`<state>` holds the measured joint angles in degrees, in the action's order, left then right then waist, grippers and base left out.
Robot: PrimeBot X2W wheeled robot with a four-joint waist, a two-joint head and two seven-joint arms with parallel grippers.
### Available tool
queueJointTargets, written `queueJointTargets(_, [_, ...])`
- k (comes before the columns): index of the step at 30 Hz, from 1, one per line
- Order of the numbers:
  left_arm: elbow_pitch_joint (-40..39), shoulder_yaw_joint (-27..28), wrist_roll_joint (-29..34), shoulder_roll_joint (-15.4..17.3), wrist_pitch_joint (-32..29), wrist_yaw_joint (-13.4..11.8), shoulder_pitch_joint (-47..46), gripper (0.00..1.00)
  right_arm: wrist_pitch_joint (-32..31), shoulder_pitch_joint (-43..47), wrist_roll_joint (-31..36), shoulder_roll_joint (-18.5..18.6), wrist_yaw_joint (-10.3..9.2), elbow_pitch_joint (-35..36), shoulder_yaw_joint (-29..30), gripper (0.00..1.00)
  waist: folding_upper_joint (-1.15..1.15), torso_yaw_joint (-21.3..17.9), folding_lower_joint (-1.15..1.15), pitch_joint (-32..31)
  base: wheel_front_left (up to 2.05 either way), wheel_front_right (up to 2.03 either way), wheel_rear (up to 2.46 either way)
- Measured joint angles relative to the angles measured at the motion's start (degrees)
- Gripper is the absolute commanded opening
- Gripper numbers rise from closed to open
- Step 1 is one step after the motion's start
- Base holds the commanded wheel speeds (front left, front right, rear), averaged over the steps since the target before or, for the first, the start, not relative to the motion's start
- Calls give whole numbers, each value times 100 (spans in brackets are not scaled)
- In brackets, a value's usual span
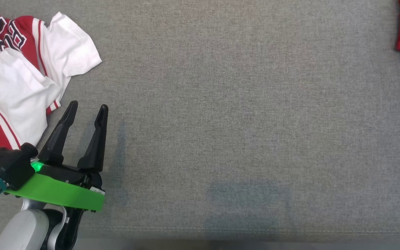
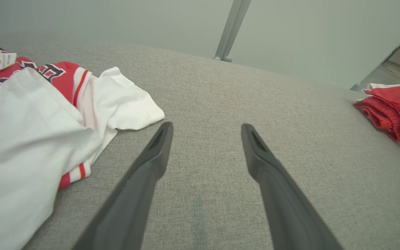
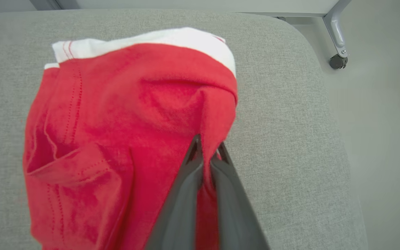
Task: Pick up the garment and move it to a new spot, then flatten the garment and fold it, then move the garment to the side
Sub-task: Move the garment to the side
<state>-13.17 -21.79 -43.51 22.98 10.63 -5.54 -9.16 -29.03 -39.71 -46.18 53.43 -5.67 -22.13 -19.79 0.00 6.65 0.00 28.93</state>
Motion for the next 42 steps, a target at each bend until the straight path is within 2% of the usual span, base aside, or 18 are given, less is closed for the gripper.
queueJointTargets(4, [-43, 1, 1, 0, -20, 0, -7, 100, -3, -29, 165, 194, -29, -43, 9, 0, 0, -41, 0, 178, 0, 0, 0])
queueJointTargets(8, [-82, 4, 1, -2, -53, -1, -42, 100, 4, -99, 246, 214, -53, -62, 27, 0, 0, -66, 0, 331, 0, 0, 0])
queueJointTargets(9, [-101, 4, 2, -3, -57, -1, -57, 100, 30, -99, 312, 214, -56, -70, 26, 5, 0, -71, 0, 366, 0, 0, 0])
queueJointTargets(10, [-135, 9, 4, -4, -57, -1, -64, 100, 55, -99, 357, 210, -57, -89, 31, 32, 0, -75, 0, 399, 0, 0, 0])
queueJointTargets(11, [-158, 9, 13, -9, -57, -1, -71, 100, 80, -101, 366, 190, -79, -124, 41, 96, 0, -79, 0, 431, 0, 0, 0])
queueJointTargets(12, [-157, 8, 34, -16, -57, -1, -82, 100, 108, -100, 383, 147, -96, -179, 38, 100, 0, -83, 0, 461, 0, 0, 0])
queueJointTargets(18, [-145, 97, 51, -32, -56, -10, -91, 100, 238, -86, 508, -91, -98, -293, -46, 100, 0, -138, 0, 536, 0, 0, 0])
queueJointTargets(30, [-65, 20, 98, -94, -52, -11, -264, 100, 512, -88, 768, -253, -99, -343, -171, 100, 0, -296, 0, 399, 0, 0, 0])
queueJointTargets(36, [8, -56, 98, -205, -51, -11, -294, 100, 533, -34, 786, -334, -99, -379, -287, 100, 0, -257, 0, 250, 0, 0, 0])
queueJointTargets(42, [122, -62, 97, -230, -45, -11, -294, 100, 690, 47, 786, -568, -97, -337, -357, 100, 0, -197, 0, 137, 0, 0, 0])
